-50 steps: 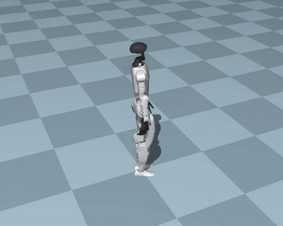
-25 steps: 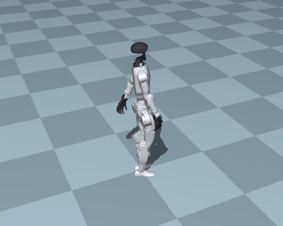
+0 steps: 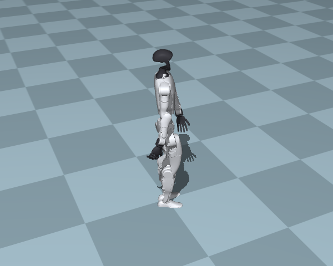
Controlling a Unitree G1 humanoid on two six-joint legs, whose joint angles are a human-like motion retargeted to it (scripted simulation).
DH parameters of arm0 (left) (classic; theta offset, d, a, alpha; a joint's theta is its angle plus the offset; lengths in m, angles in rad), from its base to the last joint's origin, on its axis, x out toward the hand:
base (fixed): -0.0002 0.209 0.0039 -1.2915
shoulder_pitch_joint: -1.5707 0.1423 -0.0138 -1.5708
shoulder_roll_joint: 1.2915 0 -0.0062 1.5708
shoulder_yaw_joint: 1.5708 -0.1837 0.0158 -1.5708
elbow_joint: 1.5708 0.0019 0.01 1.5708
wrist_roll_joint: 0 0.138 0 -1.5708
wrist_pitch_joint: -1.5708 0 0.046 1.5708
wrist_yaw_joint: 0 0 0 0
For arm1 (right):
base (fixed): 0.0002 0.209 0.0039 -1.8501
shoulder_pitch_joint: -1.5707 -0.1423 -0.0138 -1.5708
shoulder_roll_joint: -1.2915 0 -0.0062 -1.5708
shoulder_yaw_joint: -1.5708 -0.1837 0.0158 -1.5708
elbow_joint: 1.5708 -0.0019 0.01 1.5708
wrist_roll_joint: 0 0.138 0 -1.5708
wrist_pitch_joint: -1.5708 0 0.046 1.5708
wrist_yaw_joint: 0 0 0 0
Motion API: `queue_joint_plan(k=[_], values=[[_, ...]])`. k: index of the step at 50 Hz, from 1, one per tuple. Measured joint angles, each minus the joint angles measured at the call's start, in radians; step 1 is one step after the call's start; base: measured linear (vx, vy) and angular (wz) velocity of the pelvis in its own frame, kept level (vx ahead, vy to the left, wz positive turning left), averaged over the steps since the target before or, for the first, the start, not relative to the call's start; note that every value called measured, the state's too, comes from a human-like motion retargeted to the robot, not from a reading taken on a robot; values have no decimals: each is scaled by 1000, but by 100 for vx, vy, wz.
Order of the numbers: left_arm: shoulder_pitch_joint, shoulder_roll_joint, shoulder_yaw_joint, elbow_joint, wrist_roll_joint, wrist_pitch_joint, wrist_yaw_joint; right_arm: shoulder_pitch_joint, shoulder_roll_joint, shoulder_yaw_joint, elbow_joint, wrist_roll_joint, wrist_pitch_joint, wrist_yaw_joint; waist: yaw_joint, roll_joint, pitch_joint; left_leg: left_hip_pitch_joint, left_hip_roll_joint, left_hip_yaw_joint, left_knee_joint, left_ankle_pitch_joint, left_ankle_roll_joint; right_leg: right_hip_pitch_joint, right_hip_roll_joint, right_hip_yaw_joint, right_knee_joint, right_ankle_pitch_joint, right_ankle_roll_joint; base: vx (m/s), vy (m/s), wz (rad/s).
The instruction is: In place motions
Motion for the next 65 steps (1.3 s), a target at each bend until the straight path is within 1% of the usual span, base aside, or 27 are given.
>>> queue_joint_plan(k=[5, 7, 10, 13, 15, 17, 18, 19, 21, 23, 28, 33, 36, 38, 40, 41, 42, 44, 46, 47, 48, 50, 52, 55, 61, 65], values=[[54, -11, 15, 32, 44, -17, 48, -38, 43, 35, -81, 0, -28, -2, -13, 0, 7, 1, -6, -17, 3, 3, 2, -1, -1, -12, -1, 4, -5, -1, 1, 16], [86, -20, 35, 68, 44, -21, 74, -56, 62, 58, -123, -5, -40, -22, -24, -1, 9, 1, -11, -30, 4, 5, 3, 0, 0, -22, -2, 4, -8, -1, 1, 21], [143, -33, 80, 130, 33, -24, 135, -85, 88, 95, -189, -28, -59, -39, 0, 0, 10, 4, -5, -8, 3, 3, 2, -1, -2, 4, 2, 4, -3, -1, 1, -20], [207, -38, 119, 184, 14, -22, 196, -114, 107, 126, -255, -49, -74, -8, 1, -1, 12, 4, -8, -11, 4, 3, 2, 0, -3, 5, 2, 4, -4, 0, 0, 21], [249, -36, 134, 207, 10, -20, 216, -131, 112, 138, -297, -53, -85, 35, -76, 2, 5, 21, -23, -98, -6, -4, -5, 2, -22, -76, -2, -4, 3, -2, 1, 194], [297, -30, 142, 207, 14, -21, 209, -143, 114, 143, -328, -47, -94, 72, -171, -6, -8, 25, -30, -200, -3, -9, -33, 8, -63, -175, -5, -14, 16, -1, 1, 257], [318, -25, 148, 207, 16, -20, 202, -148, 115, 146, -340, -43, -97, 86, -206, -4, -12, 37, -42, -240, -15, -10, -30, 10, -72, -213, -5, -19, 20, 0, 1, 116], [338, -20, 160, 207, 19, -18, 193, -150, 115, 152, -351, -38, -100, 95, -182, -6, -7, 27, -39, -217, -8, -4, -26, 10, -64, -190, -5, -17, 17, 1, 2, -60], [370, -11, 180, 207, 28, -11, 177, -153, 115, 161, -362, -28, -104, 99, -81, -12, 8, -2, -24, -118, 13, 8, -17, 9, -40, -95, -3, -8, 7, 2, 3, -201], [391, -3, 183, 207, 41, -4, 171, -151, 110, 157, -359, -22, -106, 92, -30, -16, 15, -8, -21, -82, 18, 11, -11, 10, -31, -58, -2, -4, 3, 1, 3, -89], [397, 8, 179, 207, 57, 20, 157, -145, 91, 139, -294, -30, -92, 77, -13, -22, 23, -7, -27, -95, 21, 15, -9, 18, -36, -72, 0, -9, 6, 0, 1, 9], [362, -8, 179, 195, 45, 22, 138, -122, 72, 121, -196, -52, -56, 55, -4, -25, 24, -11, -30, -102, 22, 21, -6, 22, -36, -80, 3, -13, 7, 0, 0, -13], [336, -26, 180, 171, 34, 25, 148, -100, 65, 119, -147, -66, -37, 34, 150, -20, 36, -5, -34, 52, -1, 23, 44, 12, 13, 65, 10, 4, -9, 2, -1, -240], [317, -33, 173, 156, 39, 34, 179, -85, 60, 118, -125, -76, -28, 23, 283, -18, 39, 9, -34, 180, -26, 13, 69, 10, 45, 194, 16, 13, -12, 1, -1, -346], [299, -34, 158, 143, 57, 49, 214, -72, 57, 119, -109, -86, -28, 19, 463, -13, 36, 41, -12, 355, -64, -5, 65, 26, 78, 376, 13, 20, -3, -1, 0, -423], [293, -32, 141, 138, 72, 57, 223, -66, 55, 117, -106, -88, -29, 18, 515, -8, 35, 52, 2, 408, -71, -11, 58, 34, 84, 430, 7, 23, 7, -1, 0, -336], [287, -29, 123, 133, 88, 65, 230, -59, 53, 114, -105, -88, -30, 17, 557, -4, 34, 61, 13, 451, -75, -16, 53, 42, 88, 474, 2, 27, 14, 0, -1, -212], [280, -22, 82, 125, 125, 79, 234, -48, 50, 100, -106, -79, -34, 18, 584, 0, 34, 69, 24, 484, -75, -20, 45, 50, 92, 505, -8, 35, 18, 0, -1, -103], [274, -12, 45, 119, 157, 87, 231, -40, 49, 77, -113, -60, -38, 16, 572, -1, 36, 71, 29, 479, -75, -15, 39, 51, 89, 499, -13, 39, 18, 0, -1, 39], [270, -8, 29, 118, 165, 86, 229, -38, 50, 63, -118, -50, -39, 15, 527, -5, 35, 64, 32, 436, -66, -11, 32, 49, 76, 456, -13, 35, 20, -2, -2, 278], [263, -4, 14, 118, 168, 83, 227, -38, 51, 44, -122, -41, -38, 14, 415, -13, 31, 46, 41, 324, -36, -8, 12, 44, 46, 346, -11, 18, 24, -4, -1, 419], [256, -2, 18, 120, 154, 64, 222, -45, 54, 33, -131, -31, -35, 16, 228, -26, 17, 18, 43, 152, 5, -12, -22, 25, -10, 177, 5, -8, 39, -5, -1, 385], [256, -6, 50, 121, 128, 55, 219, -51, 56, 46, -142, -30, -34, 22, 206, -21, 25, 1, 25, 150, -1, 5, 8, 9, -4, 173, 13, 4, 35, -4, 0, 105], [237, -17, 87, 121, 85, 52, 202, -68, 55, 53, -164, -38, -32, 30, 102, -30, 33, -13, -7, 60, 3, 18, 17, -20, -16, 87, 19, 18, 14, -6, 3, 119], [214, -31, 119, 93, 27, 36, 158, -97, 62, 77, -229, -46, -40, 40, 84, -39, 53, -38, -14, 68, -4, 31, 27, -62, -22, 110, 25, 44, 18, -9, 3, -9], [203, -32, 116, 60, 23, 27, 148, -113, 72, 104, -293, -23, -53, 52, 70, -41, 65, -74, -3, 77, -11, 43, 23, -110, -23, 126, 45, 63, 37, -15, 1, -31]])
